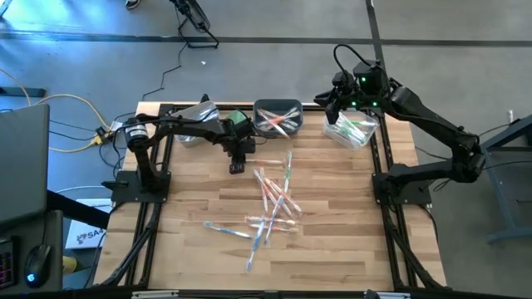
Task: Pick & Place Toothbrushes
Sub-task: Put the orange toothbrush into the blue bin
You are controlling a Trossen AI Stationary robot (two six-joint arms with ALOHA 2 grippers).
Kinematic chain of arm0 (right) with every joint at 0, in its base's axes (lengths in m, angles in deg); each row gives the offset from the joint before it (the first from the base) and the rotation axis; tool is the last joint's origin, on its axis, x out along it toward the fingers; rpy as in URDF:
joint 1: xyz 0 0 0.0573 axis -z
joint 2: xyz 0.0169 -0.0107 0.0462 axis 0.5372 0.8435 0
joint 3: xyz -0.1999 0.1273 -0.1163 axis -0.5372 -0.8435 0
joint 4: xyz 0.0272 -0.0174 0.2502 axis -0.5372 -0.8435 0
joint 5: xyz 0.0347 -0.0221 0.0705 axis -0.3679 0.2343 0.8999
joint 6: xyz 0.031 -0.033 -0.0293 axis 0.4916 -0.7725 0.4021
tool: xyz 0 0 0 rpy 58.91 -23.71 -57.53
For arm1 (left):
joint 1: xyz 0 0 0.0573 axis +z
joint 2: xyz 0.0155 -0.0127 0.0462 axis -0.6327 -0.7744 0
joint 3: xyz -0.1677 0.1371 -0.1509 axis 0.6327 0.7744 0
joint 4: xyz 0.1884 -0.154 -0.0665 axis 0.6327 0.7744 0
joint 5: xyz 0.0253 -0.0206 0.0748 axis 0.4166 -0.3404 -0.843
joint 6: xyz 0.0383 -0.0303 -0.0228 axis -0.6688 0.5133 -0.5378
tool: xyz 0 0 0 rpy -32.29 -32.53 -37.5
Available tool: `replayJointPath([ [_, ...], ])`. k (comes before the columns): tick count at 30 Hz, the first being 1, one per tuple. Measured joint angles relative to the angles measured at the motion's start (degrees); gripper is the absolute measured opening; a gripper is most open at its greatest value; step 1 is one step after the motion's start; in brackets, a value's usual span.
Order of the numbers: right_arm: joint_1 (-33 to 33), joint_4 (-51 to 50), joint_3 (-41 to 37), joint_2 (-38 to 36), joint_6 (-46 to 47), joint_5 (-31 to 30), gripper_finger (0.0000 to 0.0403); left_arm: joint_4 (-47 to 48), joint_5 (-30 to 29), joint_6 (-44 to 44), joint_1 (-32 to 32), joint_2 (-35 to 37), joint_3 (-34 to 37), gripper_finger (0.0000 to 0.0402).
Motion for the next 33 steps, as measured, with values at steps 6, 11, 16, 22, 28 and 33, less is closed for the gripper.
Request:
replayJointPath([
  [6,0.0,0.0,0.0,0.0,-0.1,0.0,0.0062,1.9,-0.4,0.0,0.5,1.8,0.3,0.0037],
  [11,0.0,0.0,0.0,0.0,-0.1,0.0,0.0062,4.0,-0.7,0.0,2.3,3.8,0.3,0.0037],
  [16,0.0,0.0,0.0,0.0,-0.1,0.0,0.0062,5.6,-0.9,0.0,3.6,6.4,0.3,0.0037],
  [22,0.0,0.0,0.0,0.0,-0.1,0.0,0.0062,5.9,-0.9,0.1,3.7,10.6,0.2,0.0037],
  [28,0.0,0.0,0.0,0.0,-0.1,0.0,0.0062,6.6,0.7,2.5,3.7,14.9,0.1,0.0037],
  [33,0.0,0.0,0.0,0.0,-0.1,0.0,0.0062,6.4,1.5,3.7,3.7,19.2,0.1,0.0037],
])
